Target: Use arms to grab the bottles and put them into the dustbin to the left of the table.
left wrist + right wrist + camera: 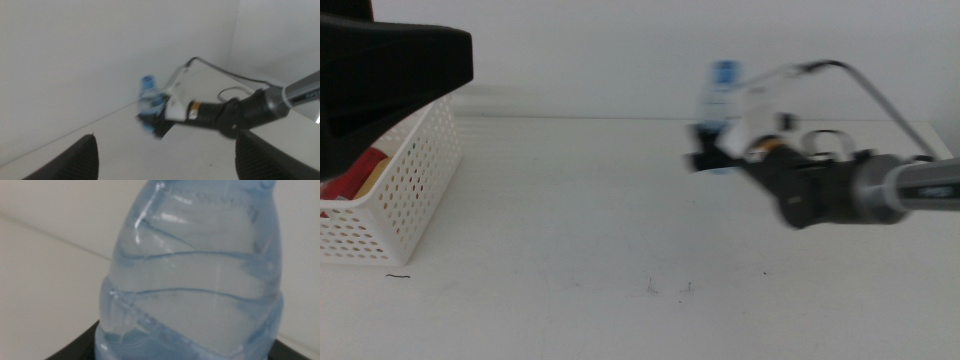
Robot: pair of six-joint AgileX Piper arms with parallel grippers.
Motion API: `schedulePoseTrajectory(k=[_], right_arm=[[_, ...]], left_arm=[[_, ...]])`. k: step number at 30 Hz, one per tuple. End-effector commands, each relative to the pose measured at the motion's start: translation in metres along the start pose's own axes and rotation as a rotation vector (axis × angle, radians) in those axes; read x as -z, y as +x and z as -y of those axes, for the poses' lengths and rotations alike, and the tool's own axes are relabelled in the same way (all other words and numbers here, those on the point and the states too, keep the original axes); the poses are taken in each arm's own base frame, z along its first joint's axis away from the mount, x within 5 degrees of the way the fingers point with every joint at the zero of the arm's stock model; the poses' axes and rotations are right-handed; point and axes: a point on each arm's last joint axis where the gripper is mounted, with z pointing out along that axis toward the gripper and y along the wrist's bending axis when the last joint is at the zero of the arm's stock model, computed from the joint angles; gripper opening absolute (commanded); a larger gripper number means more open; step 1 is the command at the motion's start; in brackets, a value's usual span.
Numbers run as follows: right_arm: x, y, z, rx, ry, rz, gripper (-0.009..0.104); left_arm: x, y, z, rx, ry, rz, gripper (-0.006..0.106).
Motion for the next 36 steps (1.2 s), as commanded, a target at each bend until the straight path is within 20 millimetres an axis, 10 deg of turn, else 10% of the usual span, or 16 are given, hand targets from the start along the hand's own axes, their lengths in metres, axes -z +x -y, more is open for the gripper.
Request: schedulePoseTrajectory(k=[1, 12, 23, 30, 36], right_arm=[[-0.005, -0.017, -0.032, 0.048, -0.076, 0.076, -0.003], [-0.05, 0.009, -0.081, 0.025, -0.154, 0.075, 0.002], [-0.038, 0.005, -0.08, -0.053, -0.205, -0.145, 0.086], [0.069, -0.028, -0.046, -0.114, -0.223, -0.356, 0.089], [0.211, -0.12, -0.003, -0.036, -0.235, -0.249, 0.089]], left_arm=[[0.001, -0.002, 0.0, 0.01, -0.003, 0.011, 0.094], [0.001, -0.002, 0.0, 0.01, -0.003, 0.011, 0.094], [0.001, -0.002, 0.0, 0.01, -0.003, 0.011, 0.094], [0.001, -0.002, 0.0, 0.01, -0.003, 0.011, 0.094], [0.001, -0.002, 0.0, 0.01, -0.003, 0.011, 0.094]])
